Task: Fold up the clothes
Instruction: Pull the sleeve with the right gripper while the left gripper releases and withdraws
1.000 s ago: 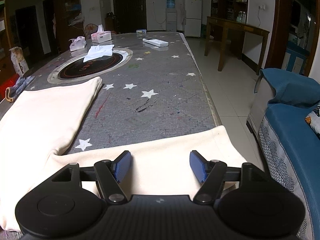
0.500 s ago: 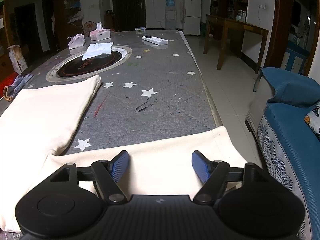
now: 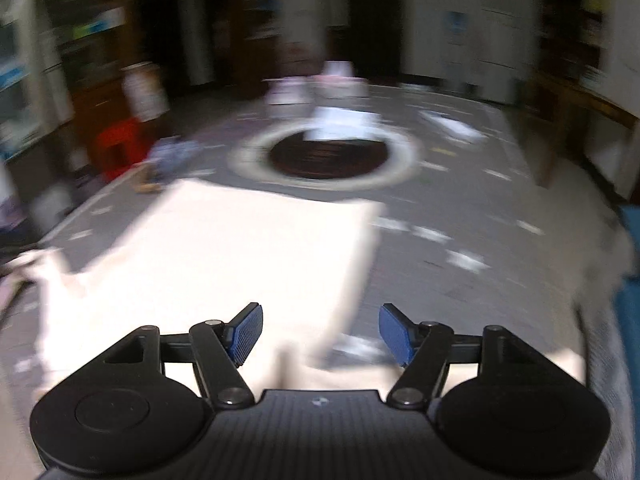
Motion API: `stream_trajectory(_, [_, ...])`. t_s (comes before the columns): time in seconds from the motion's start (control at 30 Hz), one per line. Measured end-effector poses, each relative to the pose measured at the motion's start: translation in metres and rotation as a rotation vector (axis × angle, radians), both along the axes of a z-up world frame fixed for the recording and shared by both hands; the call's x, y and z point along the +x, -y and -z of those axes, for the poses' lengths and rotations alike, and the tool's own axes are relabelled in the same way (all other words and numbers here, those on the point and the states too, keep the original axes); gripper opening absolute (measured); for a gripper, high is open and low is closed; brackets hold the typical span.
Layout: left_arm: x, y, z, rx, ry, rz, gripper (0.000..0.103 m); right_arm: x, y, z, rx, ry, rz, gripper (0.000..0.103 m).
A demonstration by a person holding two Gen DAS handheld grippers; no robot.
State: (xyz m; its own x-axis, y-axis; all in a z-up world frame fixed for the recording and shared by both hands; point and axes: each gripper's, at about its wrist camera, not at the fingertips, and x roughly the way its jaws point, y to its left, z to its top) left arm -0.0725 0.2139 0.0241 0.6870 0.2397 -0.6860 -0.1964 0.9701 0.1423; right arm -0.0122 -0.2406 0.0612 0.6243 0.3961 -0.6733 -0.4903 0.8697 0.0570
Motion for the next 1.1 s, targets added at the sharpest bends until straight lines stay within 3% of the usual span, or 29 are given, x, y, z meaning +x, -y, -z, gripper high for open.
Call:
stream_trajectory(0.03, [-0.001,-0.001,0.000,-0.007,0.002,0.012,0.052,-0.002,-0.017,-0.003,-0.003,-0.004,-0.059,0.066])
stream_trajectory(0.17, [-0.006,-0.006,0.001,-0.033,0.013,0.057,0.015,-0.011,-0.088,-0.008,-0.002,-0.030,-0.290,0.061])
stream_trajectory(0.27, [-0.009,-0.010,-0.001,-0.035,0.030,0.081,0.010,-0.019,-0.139,-0.007,-0.002,-0.042,-0.435,0.057])
stream_trajectory(0.47, [-0.012,-0.017,-0.011,-0.035,0.070,0.104,0.009,-0.026,-0.221,0.003,0.038,-0.081,-0.573,0.048])
stream_trajectory(0.67, [-0.012,-0.018,-0.022,-0.013,0.119,0.159,0.008,-0.016,-0.272,0.022,0.021,-0.100,-0.599,0.042])
stream_trajectory(0.77, [-0.006,-0.017,-0.029,-0.006,0.147,0.181,0.008,-0.010,-0.285,0.035,0.012,-0.121,-0.584,0.029])
stream_trajectory(0.8, [-0.004,-0.016,-0.032,-0.001,0.162,0.190,0.008,-0.009,-0.289,0.038,0.011,-0.125,-0.578,0.015])
stream_trajectory(0.83, [-0.003,-0.016,-0.036,0.001,0.180,0.199,0.008,-0.008,-0.289,0.039,0.015,-0.118,-0.567,0.009])
stream_trajectory(1.0, [-0.017,-0.018,-0.052,-0.017,0.297,0.251,0.009,-0.014,-0.278,0.025,0.080,-0.094,-0.577,0.005])
stream_trajectory(1.1, [-0.034,-0.026,-0.047,-0.035,0.293,0.240,0.013,-0.032,-0.273,0.021,0.074,-0.098,-0.665,0.006])
